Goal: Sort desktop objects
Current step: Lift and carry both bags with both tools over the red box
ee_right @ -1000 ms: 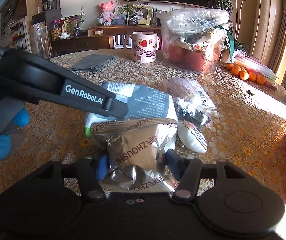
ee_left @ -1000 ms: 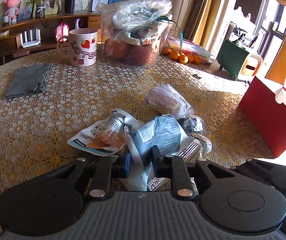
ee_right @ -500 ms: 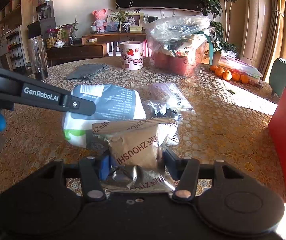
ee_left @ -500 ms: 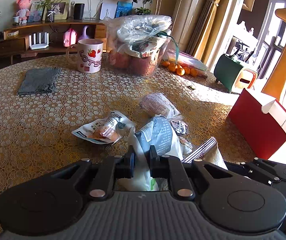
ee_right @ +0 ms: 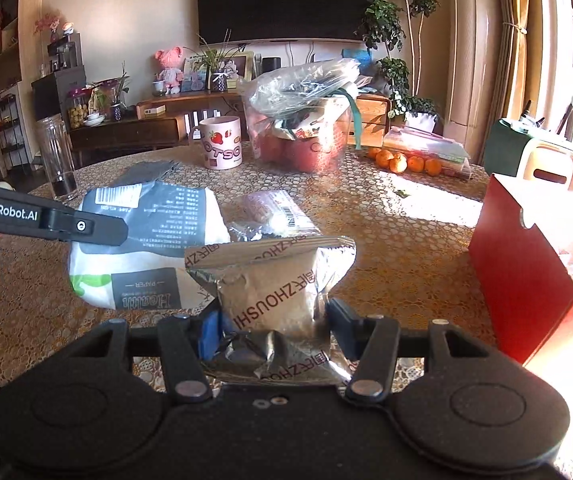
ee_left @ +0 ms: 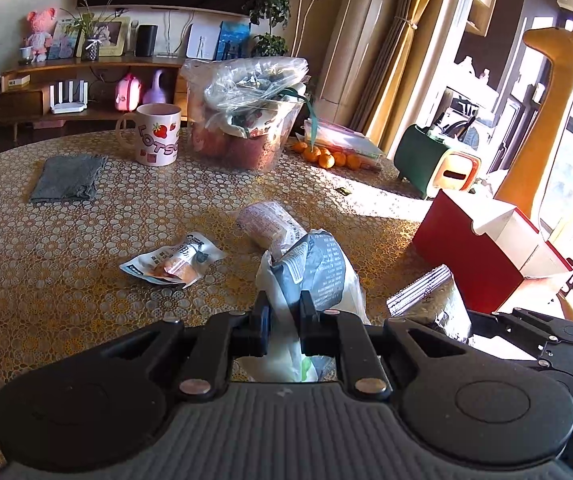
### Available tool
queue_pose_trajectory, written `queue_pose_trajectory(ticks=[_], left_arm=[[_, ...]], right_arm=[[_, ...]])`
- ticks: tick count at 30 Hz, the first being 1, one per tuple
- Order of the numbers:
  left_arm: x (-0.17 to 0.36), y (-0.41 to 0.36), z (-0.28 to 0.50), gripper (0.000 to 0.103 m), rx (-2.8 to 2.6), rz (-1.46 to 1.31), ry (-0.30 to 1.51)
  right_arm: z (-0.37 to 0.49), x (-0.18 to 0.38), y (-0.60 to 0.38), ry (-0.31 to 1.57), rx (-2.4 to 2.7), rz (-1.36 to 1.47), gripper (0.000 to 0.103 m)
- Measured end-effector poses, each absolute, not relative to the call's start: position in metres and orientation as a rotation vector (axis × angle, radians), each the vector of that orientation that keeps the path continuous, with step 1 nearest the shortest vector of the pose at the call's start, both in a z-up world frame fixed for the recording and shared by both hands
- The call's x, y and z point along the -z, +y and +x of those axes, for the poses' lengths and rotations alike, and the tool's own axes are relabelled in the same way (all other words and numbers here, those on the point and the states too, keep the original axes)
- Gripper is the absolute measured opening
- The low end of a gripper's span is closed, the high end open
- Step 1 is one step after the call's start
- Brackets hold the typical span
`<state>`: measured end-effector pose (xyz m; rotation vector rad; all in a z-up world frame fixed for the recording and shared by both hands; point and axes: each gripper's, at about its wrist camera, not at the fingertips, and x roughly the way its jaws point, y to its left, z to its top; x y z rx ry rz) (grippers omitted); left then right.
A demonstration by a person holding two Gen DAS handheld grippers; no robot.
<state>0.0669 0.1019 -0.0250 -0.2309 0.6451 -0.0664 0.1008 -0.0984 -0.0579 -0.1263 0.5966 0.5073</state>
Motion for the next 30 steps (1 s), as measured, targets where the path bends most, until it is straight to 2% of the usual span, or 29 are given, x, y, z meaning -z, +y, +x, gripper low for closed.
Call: queue_pose_trajectory(ticks=[30], left_arm=[[-0.03, -0.039, 0.075, 0.013, 0.328, -0.18, 0.551]], right_arm=[[0.087, 0.002, -0.255, 0.506, -0.318, -0.039, 0.055]])
